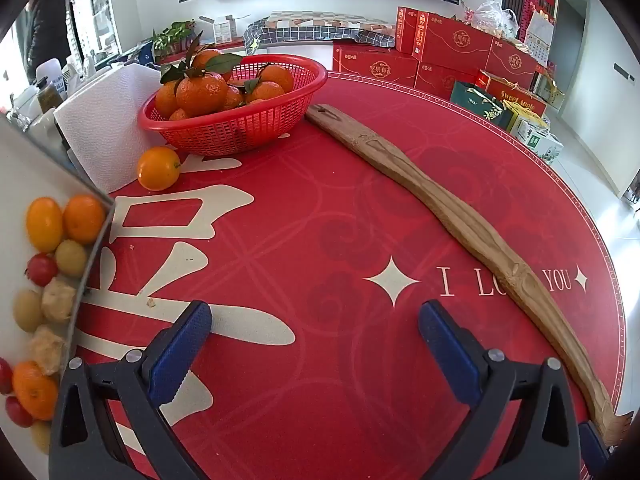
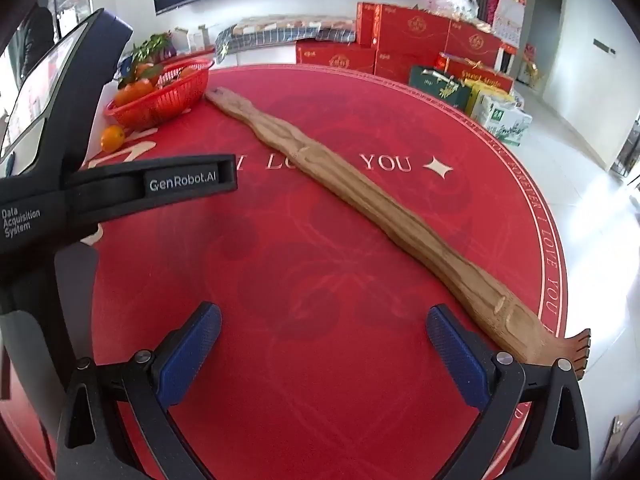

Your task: Organize fruits

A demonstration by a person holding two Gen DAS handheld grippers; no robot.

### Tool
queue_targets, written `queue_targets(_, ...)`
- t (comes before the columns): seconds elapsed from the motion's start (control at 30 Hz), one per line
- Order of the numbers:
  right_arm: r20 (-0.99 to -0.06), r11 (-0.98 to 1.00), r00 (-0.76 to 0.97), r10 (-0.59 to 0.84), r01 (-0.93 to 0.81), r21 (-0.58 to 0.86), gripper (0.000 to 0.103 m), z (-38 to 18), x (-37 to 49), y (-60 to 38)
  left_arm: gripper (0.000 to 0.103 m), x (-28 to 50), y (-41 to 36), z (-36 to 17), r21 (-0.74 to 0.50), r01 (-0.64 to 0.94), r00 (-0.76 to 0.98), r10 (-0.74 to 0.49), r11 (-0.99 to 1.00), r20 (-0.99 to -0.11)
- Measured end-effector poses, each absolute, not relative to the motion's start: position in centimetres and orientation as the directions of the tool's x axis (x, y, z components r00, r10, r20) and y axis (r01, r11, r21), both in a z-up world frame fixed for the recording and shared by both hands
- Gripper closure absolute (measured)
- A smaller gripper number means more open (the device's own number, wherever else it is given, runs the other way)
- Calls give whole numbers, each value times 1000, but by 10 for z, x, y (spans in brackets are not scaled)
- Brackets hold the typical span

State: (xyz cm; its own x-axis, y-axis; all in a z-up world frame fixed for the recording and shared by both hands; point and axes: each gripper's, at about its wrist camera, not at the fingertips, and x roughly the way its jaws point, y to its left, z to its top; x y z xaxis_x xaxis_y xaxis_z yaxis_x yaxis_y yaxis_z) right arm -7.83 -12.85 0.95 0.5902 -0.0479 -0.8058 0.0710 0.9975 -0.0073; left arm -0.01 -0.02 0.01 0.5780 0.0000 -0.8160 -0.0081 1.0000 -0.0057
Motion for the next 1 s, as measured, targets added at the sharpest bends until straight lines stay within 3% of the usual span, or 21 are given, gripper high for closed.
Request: queue_targets(1.0, -804, 998, 592, -47, 68, -9, 0, 4, -76, -125, 0, 0, 0, 0, -6, -8, 578, 0, 1000, -816)
